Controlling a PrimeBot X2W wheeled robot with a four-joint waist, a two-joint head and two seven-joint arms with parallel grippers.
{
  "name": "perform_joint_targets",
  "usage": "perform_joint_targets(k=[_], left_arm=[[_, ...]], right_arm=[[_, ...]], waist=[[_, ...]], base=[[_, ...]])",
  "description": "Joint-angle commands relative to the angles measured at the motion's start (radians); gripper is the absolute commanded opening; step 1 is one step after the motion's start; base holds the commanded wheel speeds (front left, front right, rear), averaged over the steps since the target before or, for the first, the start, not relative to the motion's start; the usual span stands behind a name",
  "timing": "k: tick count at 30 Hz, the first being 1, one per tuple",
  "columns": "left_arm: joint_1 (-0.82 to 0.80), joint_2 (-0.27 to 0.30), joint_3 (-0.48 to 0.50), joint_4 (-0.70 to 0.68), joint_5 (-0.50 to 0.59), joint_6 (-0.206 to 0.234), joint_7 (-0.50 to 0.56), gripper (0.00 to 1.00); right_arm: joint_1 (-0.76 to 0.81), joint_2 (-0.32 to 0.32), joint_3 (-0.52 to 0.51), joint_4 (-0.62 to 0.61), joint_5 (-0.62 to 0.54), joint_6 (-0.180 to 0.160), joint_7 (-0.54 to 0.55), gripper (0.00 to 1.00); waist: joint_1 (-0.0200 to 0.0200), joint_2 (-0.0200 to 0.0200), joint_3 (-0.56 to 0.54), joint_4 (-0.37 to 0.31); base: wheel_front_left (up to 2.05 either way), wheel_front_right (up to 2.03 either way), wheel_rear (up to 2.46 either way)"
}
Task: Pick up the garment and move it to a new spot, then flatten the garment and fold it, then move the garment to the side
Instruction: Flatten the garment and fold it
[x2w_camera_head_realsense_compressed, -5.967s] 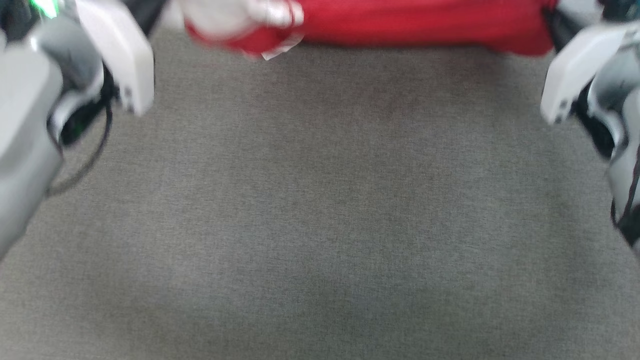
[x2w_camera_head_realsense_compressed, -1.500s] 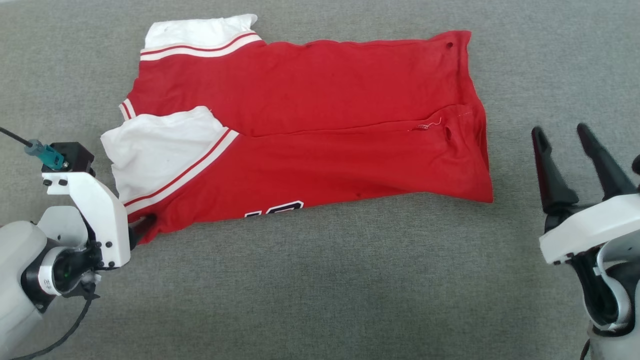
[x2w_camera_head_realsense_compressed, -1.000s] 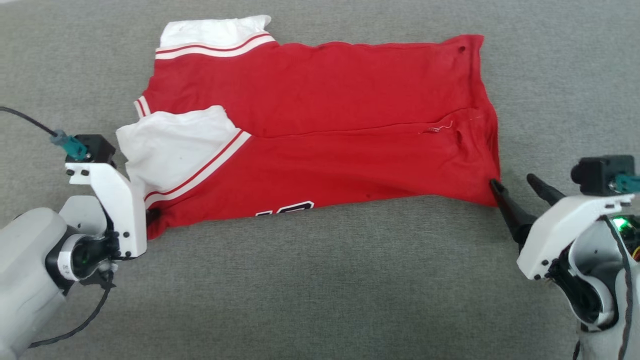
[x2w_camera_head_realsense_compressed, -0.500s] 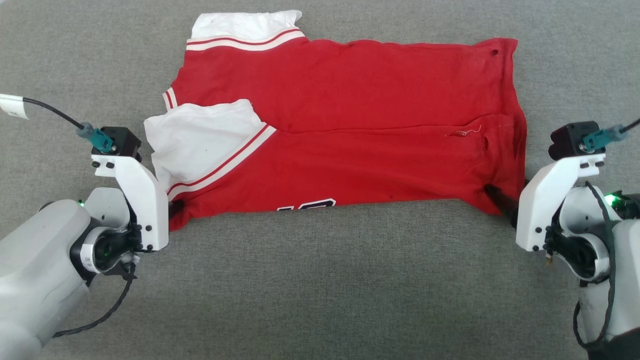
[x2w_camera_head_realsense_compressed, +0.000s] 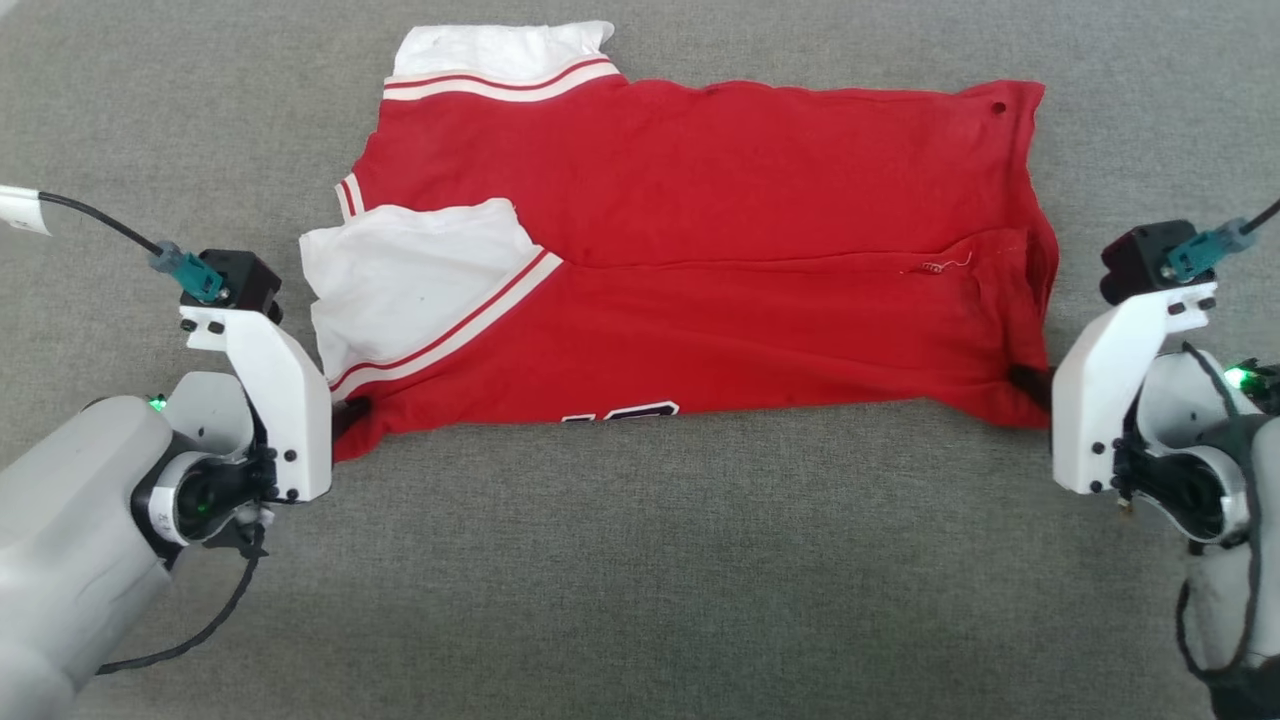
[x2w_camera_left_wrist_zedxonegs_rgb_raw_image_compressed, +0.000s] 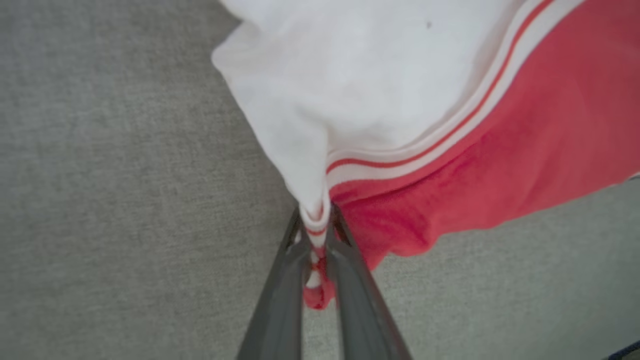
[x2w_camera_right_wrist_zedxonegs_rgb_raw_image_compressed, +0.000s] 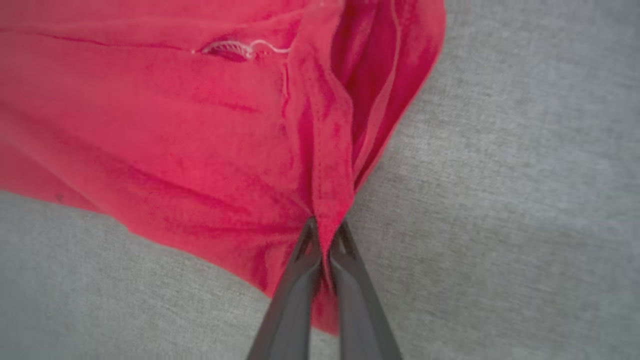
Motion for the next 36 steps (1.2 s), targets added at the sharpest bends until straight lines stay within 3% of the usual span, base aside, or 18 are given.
perform_joint_targets(k=[1,10,19,24,29,30,31,32,33,34,36], left_arm=[[0.025,0.001,-0.012,-0.002,-0.007,0.003,0.015,0.0],[0.038,0.123,0.011,-0.165,-0.015,0.067,0.038,0.0],[0.121,0.272,0.013,-0.439,-0.025,0.207,0.045,0.0],[0.18,0.303,0.003,-0.524,-0.037,0.255,0.028,0.0],[0.22,0.277,-0.011,-0.5,-0.057,0.257,0.012,0.0],[0.222,0.267,-0.014,-0.486,-0.056,0.251,0.01,0.15],[0.221,0.256,-0.016,-0.469,-0.051,0.245,0.006,0.58],[0.219,0.244,-0.018,-0.447,-0.049,0.239,0.003,0.89],[0.217,0.231,-0.02,-0.427,-0.05,0.232,0.001,1.0],[0.215,0.217,-0.021,-0.406,-0.055,0.226,0.002,1.0],[0.208,0.201,-0.022,-0.368,-0.059,0.219,0.004,1.0]], right_arm=[[0.015,-0.01,-0.003,-0.007,0.005,0.0,0.009,0.0],[0.064,-0.067,-0.043,-0.136,0.034,0.0,0.084,0.0],[0.223,-0.064,-0.123,-0.349,0.065,0.0,0.25,0.0],[0.324,-0.032,-0.155,-0.452,0.068,0.0,0.31,0.0],[0.386,0.01,-0.152,-0.458,0.047,0.0,0.283,0.0],[0.387,0.017,-0.145,-0.448,0.042,0.0,0.271,0.0],[0.387,0.019,-0.137,-0.437,0.037,0.0,0.255,0.22],[0.385,0.023,-0.128,-0.416,0.033,0.0,0.241,0.39],[0.383,0.026,-0.118,-0.396,0.029,0.0,0.229,0.64],[0.378,0.025,-0.108,-0.377,0.024,0.0,0.216,1.0],[0.369,0.025,-0.091,-0.344,0.023,0.0,0.193,1.0]], waist=[[0.0,0.0,-0.002,-0.001],[0.0,0.0,-0.016,0.0],[0.0,0.0,-0.022,0.006],[0.0,0.0,-0.015,0.006],[0.0,0.0,-0.009,0.0],[0.0,0.0,-0.007,-0.002],[0.0,0.0,-0.005,-0.004],[0.0,0.0,-0.003,-0.006],[0.0,0.0,-0.002,-0.009],[0.0,0.0,-0.002,-0.011],[0.0,0.0,-0.003,-0.016]], base=[[0.0,0.0,0.0],[0.0,0.0,0.0],[0.0,0.0,0.0],[0.0,0.0,0.0],[0.0,0.0,0.0],[0.0,0.0,0.0],[0.0,0.0,0.0],[0.0,0.0,0.0],[0.0,0.0,0.0],[0.0,0.0,0.0],[0.0,0.0,0.0]])
